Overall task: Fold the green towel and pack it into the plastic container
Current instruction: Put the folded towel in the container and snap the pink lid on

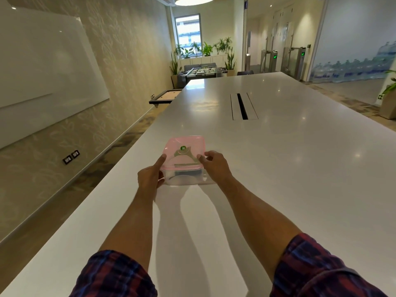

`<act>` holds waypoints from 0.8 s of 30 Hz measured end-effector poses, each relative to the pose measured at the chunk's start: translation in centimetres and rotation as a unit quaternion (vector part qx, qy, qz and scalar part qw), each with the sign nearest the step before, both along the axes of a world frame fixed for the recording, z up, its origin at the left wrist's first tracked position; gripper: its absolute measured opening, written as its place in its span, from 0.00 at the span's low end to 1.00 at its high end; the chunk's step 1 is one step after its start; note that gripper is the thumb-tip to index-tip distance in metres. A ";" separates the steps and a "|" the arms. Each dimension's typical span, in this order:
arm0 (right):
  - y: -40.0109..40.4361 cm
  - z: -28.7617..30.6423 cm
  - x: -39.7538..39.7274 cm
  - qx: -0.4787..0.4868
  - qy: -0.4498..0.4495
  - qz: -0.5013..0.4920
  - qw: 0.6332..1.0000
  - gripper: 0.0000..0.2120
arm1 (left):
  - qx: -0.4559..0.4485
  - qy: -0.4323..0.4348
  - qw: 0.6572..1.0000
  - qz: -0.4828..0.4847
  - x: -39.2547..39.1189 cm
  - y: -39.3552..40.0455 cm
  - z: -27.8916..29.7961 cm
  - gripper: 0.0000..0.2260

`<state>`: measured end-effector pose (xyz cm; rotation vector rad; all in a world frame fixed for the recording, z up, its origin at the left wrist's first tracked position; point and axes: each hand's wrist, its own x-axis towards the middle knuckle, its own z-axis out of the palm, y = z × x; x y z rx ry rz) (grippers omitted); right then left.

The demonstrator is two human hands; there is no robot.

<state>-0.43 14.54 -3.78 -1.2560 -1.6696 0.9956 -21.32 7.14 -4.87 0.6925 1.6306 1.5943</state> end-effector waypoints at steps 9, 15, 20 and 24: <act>-0.2 -0.4 1.0 -0.028 0.045 0.066 0.996 0.30 | 0.007 0.006 0.998 -0.055 -0.4 0.2 -0.4 0.14; -0.8 -1.2 0.8 -0.034 0.044 0.074 0.996 0.34 | 0.022 0.057 0.997 -0.057 0.5 0.0 -0.6 0.13; -1.1 -1.3 0.6 -0.055 0.054 0.079 0.994 0.33 | 0.042 0.081 0.994 -0.053 1.5 -0.8 -0.9 0.13; -1.0 -1.0 0.6 -0.061 0.032 0.088 0.994 0.32 | 0.034 0.087 0.994 -0.055 1.6 -0.9 -0.6 0.13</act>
